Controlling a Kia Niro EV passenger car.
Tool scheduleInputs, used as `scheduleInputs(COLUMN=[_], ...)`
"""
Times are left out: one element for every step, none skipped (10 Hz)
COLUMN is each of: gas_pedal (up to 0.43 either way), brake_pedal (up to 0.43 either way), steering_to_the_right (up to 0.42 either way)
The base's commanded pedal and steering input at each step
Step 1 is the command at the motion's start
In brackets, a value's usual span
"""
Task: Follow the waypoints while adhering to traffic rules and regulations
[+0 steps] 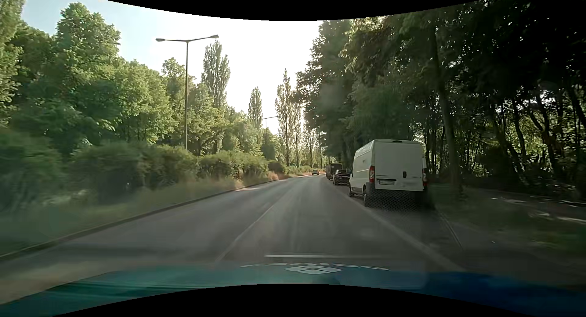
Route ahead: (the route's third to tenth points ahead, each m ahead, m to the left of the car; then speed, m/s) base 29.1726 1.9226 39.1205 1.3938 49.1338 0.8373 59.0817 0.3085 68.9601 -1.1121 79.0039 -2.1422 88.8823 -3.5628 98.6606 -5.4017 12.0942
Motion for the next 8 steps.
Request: scheduleInputs(gas_pedal=[0.177,0.177,0.177,0.177,0.177,0.177,0.177,0.177], brake_pedal=[0.0,0.0,0.0,0.0,0.0,0.0,0.0,0.0], steering_to_the_right=[0.002,0.003,0.004,0.004,0.004,0.004,0.004,0.004])
